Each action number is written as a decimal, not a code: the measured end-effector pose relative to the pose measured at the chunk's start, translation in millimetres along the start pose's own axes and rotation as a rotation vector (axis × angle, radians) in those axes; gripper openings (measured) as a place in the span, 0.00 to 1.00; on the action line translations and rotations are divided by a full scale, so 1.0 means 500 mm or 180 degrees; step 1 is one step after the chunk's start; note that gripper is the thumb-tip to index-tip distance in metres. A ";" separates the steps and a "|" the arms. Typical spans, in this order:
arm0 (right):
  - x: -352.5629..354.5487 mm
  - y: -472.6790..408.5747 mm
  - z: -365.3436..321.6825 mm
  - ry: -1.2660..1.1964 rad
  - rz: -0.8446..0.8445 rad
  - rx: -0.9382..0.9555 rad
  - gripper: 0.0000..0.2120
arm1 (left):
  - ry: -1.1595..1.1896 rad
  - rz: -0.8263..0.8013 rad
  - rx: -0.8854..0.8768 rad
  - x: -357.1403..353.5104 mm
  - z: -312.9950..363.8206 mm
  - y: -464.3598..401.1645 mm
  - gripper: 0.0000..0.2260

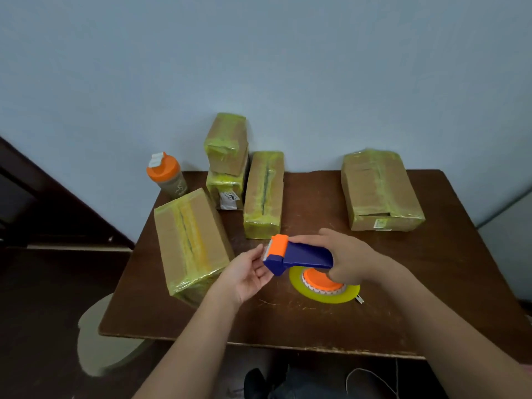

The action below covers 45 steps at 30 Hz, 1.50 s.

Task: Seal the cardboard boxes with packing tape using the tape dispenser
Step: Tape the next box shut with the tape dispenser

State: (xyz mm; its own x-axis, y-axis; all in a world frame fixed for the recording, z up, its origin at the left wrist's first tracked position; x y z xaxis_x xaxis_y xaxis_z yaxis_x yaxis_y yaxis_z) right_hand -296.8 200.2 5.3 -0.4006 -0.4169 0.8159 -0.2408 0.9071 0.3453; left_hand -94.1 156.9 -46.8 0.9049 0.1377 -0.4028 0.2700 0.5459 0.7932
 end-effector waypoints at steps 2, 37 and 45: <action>0.006 0.004 0.004 -0.0078 0.0009 0.0104 0.43 | -0.0121 0.0048 -0.0086 -0.008 0.007 0.006 0.06; 0.020 -0.104 -0.092 0.0587 0.0209 0.1112 0.41 | -0.1412 0.2261 -0.1969 0.242 0.197 0.139 0.07; 0.016 -0.123 -0.118 0.0772 0.0234 0.1281 0.42 | -0.1343 0.2472 -0.2037 0.269 0.197 0.158 0.05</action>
State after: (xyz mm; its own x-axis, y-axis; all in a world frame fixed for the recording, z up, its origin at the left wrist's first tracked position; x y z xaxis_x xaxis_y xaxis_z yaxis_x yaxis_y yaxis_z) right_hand -233.2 144.3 18.0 -0.2230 -0.2835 0.9327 -0.5622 0.8190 0.1145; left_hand 81.5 137.0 6.8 0.8276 0.4024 0.3912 -0.5343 0.7783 0.3298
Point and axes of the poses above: each hand's wrist, its own y-axis away from the middle knuckle, its own x-axis out of the back of the hand, z = x × y, the point moved 2 cm from there along -y, towards the middle knuckle, and after that the axes turned 1 degree about -x, right-handed, at the moved point
